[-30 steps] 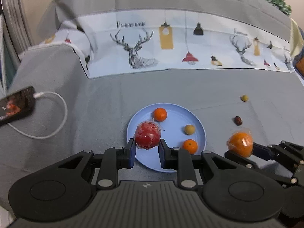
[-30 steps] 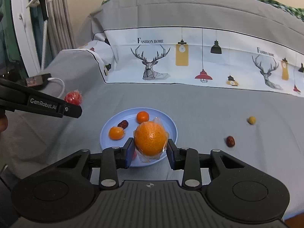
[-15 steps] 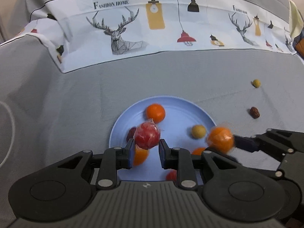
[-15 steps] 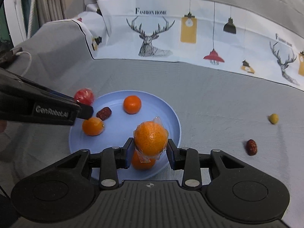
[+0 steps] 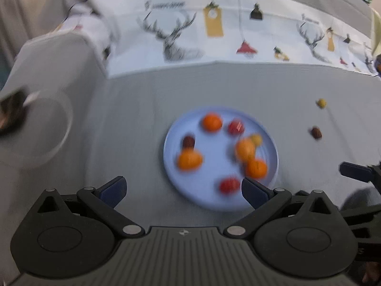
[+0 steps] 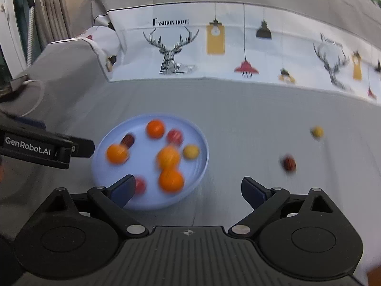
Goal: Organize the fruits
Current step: 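Move both open grippers toward the last jujube and yellow fruit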
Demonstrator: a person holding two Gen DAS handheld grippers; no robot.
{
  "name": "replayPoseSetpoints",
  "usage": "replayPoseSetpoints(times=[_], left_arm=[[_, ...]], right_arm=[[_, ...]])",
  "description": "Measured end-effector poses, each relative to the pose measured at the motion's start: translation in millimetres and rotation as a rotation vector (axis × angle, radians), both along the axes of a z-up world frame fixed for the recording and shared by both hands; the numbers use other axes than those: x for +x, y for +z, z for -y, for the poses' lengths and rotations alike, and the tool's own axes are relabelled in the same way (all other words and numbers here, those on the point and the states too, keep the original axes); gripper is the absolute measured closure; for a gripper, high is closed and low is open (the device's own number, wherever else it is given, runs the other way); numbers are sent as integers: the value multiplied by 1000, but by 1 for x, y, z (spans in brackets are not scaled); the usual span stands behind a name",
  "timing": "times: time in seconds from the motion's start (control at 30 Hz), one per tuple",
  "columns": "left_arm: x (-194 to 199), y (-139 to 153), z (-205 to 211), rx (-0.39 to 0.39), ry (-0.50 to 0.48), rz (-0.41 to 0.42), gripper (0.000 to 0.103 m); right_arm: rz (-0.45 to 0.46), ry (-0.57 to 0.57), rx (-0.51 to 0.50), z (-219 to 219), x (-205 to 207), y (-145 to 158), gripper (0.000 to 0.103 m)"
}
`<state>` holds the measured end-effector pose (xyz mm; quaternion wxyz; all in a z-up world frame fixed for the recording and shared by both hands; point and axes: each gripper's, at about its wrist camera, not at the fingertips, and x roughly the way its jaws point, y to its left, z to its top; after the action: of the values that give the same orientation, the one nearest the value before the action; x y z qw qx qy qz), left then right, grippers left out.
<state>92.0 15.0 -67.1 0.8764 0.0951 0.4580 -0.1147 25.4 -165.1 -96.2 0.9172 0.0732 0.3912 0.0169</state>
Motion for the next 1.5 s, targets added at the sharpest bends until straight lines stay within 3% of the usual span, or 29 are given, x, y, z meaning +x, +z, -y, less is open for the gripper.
replayPoseSetpoints(times=[0.1,0.23,0.4,0.57,1.03,1.5], left_arm=[[-33,3,-8,7,28,-48,0],[-73,8,-12,23,6,-61,0],[-107,27,-2,8,-55,8,0],[-125,45,9,4,-86,74,0],[-147,70,-4,-18,-35,144,0],[-148,72,14,13,-85,150,0]], right_arm=[[-5,3,27,-4,-35,12,4],[40,1,-17,-12,-67,29,4],[159,-59,-50,-6,-105,56,1],[190,-84,-67,-3,-131,64,1],[277,-63,-83,-8,-160,82,1],[321,-114,-38,13,-173,87,1]])
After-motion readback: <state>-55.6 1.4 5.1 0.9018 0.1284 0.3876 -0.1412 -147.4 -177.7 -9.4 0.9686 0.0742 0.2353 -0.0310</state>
